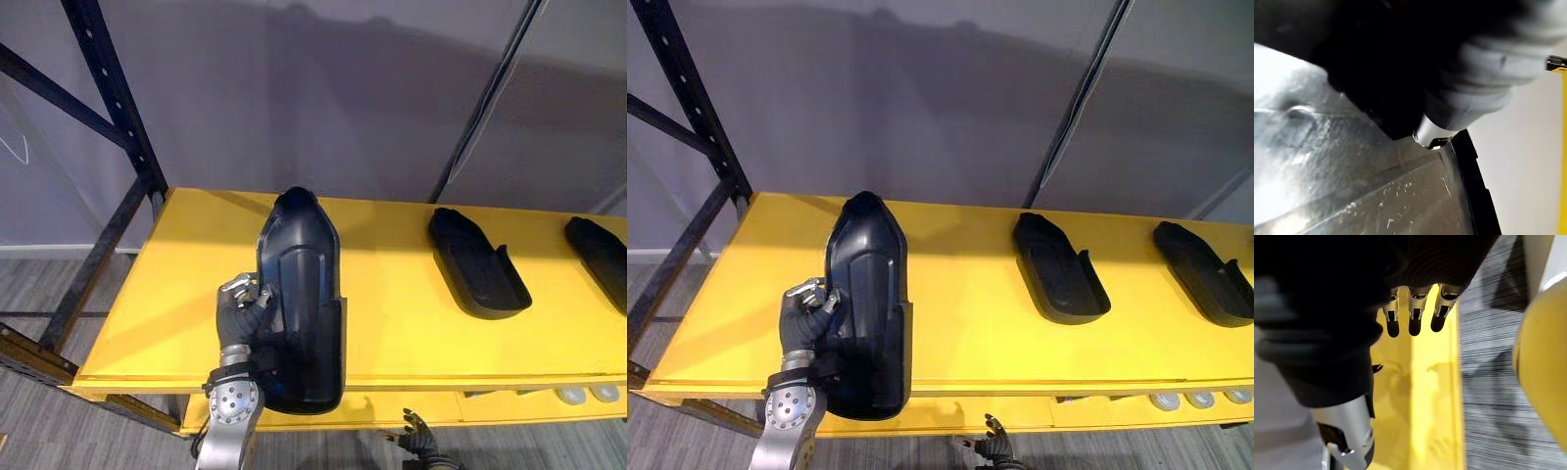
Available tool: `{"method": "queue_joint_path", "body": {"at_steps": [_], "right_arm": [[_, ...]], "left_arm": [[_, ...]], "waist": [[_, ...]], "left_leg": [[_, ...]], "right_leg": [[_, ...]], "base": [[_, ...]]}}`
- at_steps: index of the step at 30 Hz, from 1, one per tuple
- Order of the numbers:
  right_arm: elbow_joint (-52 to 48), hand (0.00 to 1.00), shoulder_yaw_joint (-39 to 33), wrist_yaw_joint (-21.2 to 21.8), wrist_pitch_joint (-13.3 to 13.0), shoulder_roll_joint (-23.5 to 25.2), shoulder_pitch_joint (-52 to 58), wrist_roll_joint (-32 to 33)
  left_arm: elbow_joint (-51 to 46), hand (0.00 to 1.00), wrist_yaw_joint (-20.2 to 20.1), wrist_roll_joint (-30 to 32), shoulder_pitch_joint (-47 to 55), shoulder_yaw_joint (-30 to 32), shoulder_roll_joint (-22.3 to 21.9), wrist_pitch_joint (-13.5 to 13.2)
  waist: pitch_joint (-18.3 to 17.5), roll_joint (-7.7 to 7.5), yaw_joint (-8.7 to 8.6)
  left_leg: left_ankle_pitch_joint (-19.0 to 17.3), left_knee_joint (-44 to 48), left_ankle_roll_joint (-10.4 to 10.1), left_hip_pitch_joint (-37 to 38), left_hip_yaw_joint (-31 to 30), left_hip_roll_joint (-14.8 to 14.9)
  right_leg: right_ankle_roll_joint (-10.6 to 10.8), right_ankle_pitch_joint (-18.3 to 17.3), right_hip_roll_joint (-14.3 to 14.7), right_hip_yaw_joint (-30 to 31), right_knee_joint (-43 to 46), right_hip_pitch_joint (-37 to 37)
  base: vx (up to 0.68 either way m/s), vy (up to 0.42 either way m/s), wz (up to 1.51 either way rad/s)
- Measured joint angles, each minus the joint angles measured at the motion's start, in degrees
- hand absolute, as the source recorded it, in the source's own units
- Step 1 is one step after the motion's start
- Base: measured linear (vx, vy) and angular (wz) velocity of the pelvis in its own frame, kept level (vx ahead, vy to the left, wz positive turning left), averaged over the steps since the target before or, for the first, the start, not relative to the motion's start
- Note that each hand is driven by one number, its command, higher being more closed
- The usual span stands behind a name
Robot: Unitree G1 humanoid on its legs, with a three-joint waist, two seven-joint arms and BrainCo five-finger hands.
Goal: Walk over and take plastic housings, then place them on the shelf
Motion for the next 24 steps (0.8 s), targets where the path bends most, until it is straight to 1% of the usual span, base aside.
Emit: {"method": "queue_joint_path", "body": {"at_steps": [1, 2, 3, 4, 5, 6, 10, 13, 14, 16, 18, 22, 24], "right_arm": [[-0.56, 0.0, -0.02, -0.03, -0.06, 0.34, 0.67, 0.23], [-0.84, 0.0, -0.04, -0.06, -0.07, 0.49, 1.44, 0.94], [-0.82, 0.0, -0.3, -0.11, -0.05, -0.06, 1.43, 1.09], [-0.86, 0.0, -0.51, -0.17, -0.05, -0.05, 1.44, 1.15], [-0.87, 0.0, -0.48, -0.16, -0.03, 0.07, 1.39, 1.41], [-1.48, 0.0, -0.78, -0.14, -0.04, 0.12, 1.53, 1.99], [-1.6, 0.0, -1.04, -0.22, -0.04, 0.35, 2.9, 2.15], [-1.61, 0.0, -0.99, -0.23, -0.04, 0.66, 2.92, 2.14], [-1.6, 0.0, -0.83, -0.18, -0.04, 0.66, 3.13, 2.12], [-1.58, 0.0, -0.92, -0.19, -0.03, 0.63, 3.67, 2.1], [-1.09, 0.0, -0.81, -0.13, -0.03, 0.62, 3.9, 2.06], [-0.62, 0.0, -0.77, -0.02, -0.02, 0.62, 4.71, 2.01], [0.39, 0.0, -0.38, 0.29, 0.01, 0.23, 5.26, 1.9]], "left_arm": [[-0.03, 1.0, -0.11, 0.19, -0.07, -0.06, -0.49, 0.02], [-0.19, 1.0, -0.09, 0.23, -0.06, -0.46, -0.77, 0.01], [-0.31, 1.0, -0.23, 0.76, -0.05, -0.85, -0.75, 0.04], [-0.38, 1.0, -0.42, 0.9, -0.07, -0.88, -0.76, 0.07], [-0.43, 1.0, -0.81, 1.47, -0.12, -0.98, -0.75, 0.08], [-0.45, 1.0, -1.24, 1.98, -0.06, -1.19, -0.75, 0.67], [-1.28, 1.0, -2.5, 2.47, 0.15, -1.39, -0.74, 0.89], [-3.14, 1.0, -2.55, 2.97, 0.31, 0.3, -0.77, 0.94], [-3.2, 1.0, -2.47, 3.13, 0.29, 0.56, -0.78, 0.95], [-3.12, 1.0, -2.49, 4.67, 0.65, 0.64, -0.79, 1.36], [-3.04, 1.0, -2.4, 6.54, 0.61, 0.96, -0.79, 1.88], [-1.61, 1.0, -2.32, 8.6, 0.52, 2.6, -0.73, 3.42], [1.69, 1.0, -2.03, 8.71, -0.66, 4.21, -0.38, 4.56]], "waist": [[0.02, -0.11, -0.46], [-0.04, -0.31, -0.07], [-0.08, 0.0, 0.73], [-0.09, 0.31, 0.68], [-0.04, 0.65, 0.52], [0.15, 0.93, 0.22], [-0.31, 0.17, 0.62], [-1.06, 0.5, 1.04], [-1.27, 0.35, 1.21], [-1.48, 0.36, 1.66], [-1.94, 0.43, 1.63], [-3.03, 0.52, 1.62], [-3.53, 0.43, 1.42]], "left_leg": [[0.08, -0.07, 0.12, 0.06, -0.52, -0.42], [-0.01, 0.21, 0.21, -0.28, -0.72, -1.75], [-0.26, 0.61, 0.24, -0.94, 0.0, -2.75], [-0.33, 0.82, 0.13, -1.62, -0.08, -3.0], [-0.22, 1.06, -0.01, -2.57, -0.43, -3.27], [0.13, 1.58, -0.21, -2.91, -1.02, -2.93], [0.0, 0.95, -0.56, -1.11, -0.76, -1.58], [0.14, 0.39, -0.73, -1.04, 1.2, -0.32], [0.17, 0.15, -0.76, -0.88, 1.8, 0.03], [0.23, -0.62, -0.7, 0.28, 3.13, 0.08], [0.45, -1.47, -0.37, 0.86, 4.02, 0.07], [1.06, -2.56, 0.04, 1.09, 5.08, -0.04], [1.91, -3.81, 0.17, 1.8, 5.15, -0.5]], "right_leg": [[0.46, -2.87, 2.63, 0.98, 1.13, 0.1], [-0.95, -6.81, 6.51, 1.17, 0.48, 0.56], [-2.58, -8.69, 6.14, 0.89, -1.99, 1.56], [-2.73, -9.24, 6.09, 1.37, -4.02, 2.18], [-2.44, -9.98, 5.85, 0.84, -7.07, 2.65], [-2.85, -9.61, 6.07, 0.16, -7.4, 2.96], [-3.64, -8.81, 7.46, 0.04, -9.95, 5.85], [-3.57, -5.87, 8.88, 1.64, -13.51, 6.0], [-3.48, -5.13, 9.05, 2.14, -14.57, 6.14], [-3.2, -3.58, 9.1, 3.32, -16.48, 6.96], [-3.27, -1.53, 9.17, 3.43, -18.63, 7.62], [-3.48, 0.37, 9.2, 3.54, -20.52, 7.64], [-3.38, 1.0, 9.12, 3.58, -21.58, 8.19]], "base": [[-0.07, -0.056, 0.48], [-0.04, -0.055, 0.08], [-0.04, -0.054, -0.03], [-0.04, -0.06, -0.05], [-0.02, -0.051, 0.18], [-0.02, -0.046, 0.23], [0.01, -0.035, -0.02], [0.02, 0.032, -0.33], [0.01, 0.066, -0.37], [0.0, 0.081, -0.34], [-0.03, 0.099, -0.24], [-0.06, 0.056, -0.14], [-0.08, 0.007, -0.03]]}}
